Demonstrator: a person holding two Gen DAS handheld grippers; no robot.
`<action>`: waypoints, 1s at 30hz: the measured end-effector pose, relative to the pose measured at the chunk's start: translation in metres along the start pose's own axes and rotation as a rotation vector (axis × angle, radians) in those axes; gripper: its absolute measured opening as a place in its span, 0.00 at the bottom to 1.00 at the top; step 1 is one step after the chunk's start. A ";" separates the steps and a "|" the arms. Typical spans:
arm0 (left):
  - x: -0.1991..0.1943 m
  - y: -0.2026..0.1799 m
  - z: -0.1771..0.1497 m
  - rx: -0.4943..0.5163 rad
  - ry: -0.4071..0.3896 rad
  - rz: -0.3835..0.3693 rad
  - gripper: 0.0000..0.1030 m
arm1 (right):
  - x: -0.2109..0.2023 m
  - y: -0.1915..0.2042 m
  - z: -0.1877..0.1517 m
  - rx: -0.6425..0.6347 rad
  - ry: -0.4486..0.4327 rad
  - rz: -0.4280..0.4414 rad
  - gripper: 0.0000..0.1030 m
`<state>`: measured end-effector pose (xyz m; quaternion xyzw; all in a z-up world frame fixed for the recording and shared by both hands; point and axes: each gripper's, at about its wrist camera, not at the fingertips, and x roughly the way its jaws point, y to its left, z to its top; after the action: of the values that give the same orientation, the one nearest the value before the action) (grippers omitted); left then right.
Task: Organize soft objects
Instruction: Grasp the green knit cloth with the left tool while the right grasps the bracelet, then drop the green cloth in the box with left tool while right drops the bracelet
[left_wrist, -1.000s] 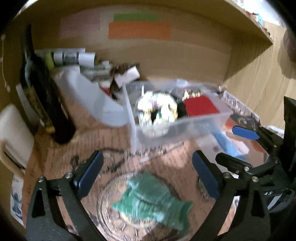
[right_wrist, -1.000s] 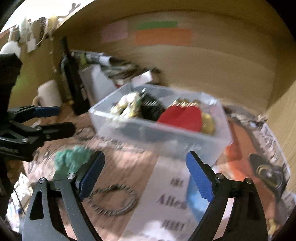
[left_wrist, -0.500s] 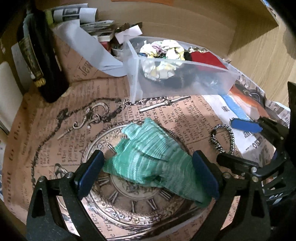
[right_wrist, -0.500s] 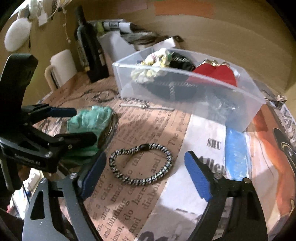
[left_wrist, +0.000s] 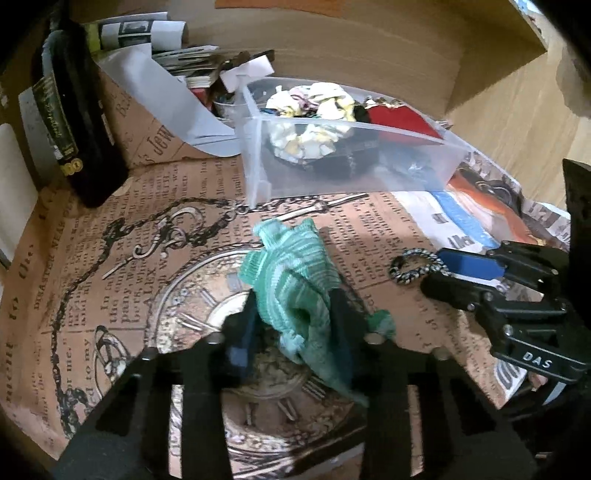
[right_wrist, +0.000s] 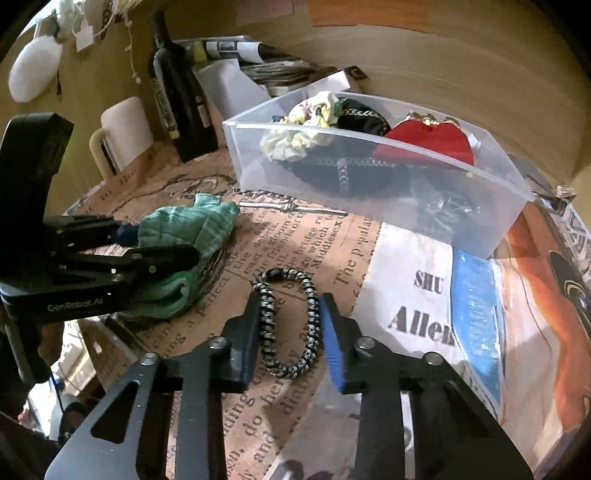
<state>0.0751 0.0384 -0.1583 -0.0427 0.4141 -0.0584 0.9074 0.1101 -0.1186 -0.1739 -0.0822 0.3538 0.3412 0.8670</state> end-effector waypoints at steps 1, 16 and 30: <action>-0.001 -0.001 0.000 0.000 -0.001 -0.009 0.26 | -0.002 0.000 0.000 0.000 -0.007 -0.002 0.24; -0.037 -0.012 0.043 0.000 -0.179 -0.050 0.23 | -0.039 -0.014 0.018 0.032 -0.154 -0.052 0.20; -0.046 -0.034 0.108 0.034 -0.325 -0.069 0.23 | -0.075 -0.050 0.059 0.065 -0.343 -0.179 0.20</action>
<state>0.1239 0.0144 -0.0492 -0.0504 0.2591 -0.0890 0.9604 0.1366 -0.1741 -0.0850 -0.0260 0.2031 0.2599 0.9437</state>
